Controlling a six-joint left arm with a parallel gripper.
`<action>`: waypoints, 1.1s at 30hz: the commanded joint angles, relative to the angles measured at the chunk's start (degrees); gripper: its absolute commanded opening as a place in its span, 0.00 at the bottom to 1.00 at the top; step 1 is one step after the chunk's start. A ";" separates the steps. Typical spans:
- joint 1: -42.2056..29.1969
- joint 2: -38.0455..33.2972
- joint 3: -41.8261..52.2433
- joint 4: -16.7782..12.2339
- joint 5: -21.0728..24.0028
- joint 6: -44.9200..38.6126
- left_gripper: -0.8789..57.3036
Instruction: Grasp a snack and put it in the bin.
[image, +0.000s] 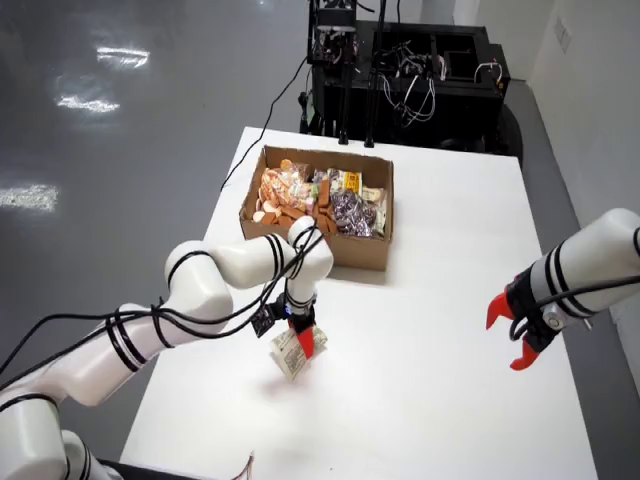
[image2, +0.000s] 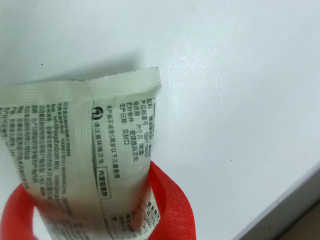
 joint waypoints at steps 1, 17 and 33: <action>-0.25 0.03 0.19 0.38 0.00 0.00 0.73; -1.54 0.14 0.35 0.45 0.00 0.00 0.35; -2.74 -3.20 -1.53 2.45 0.25 0.00 0.11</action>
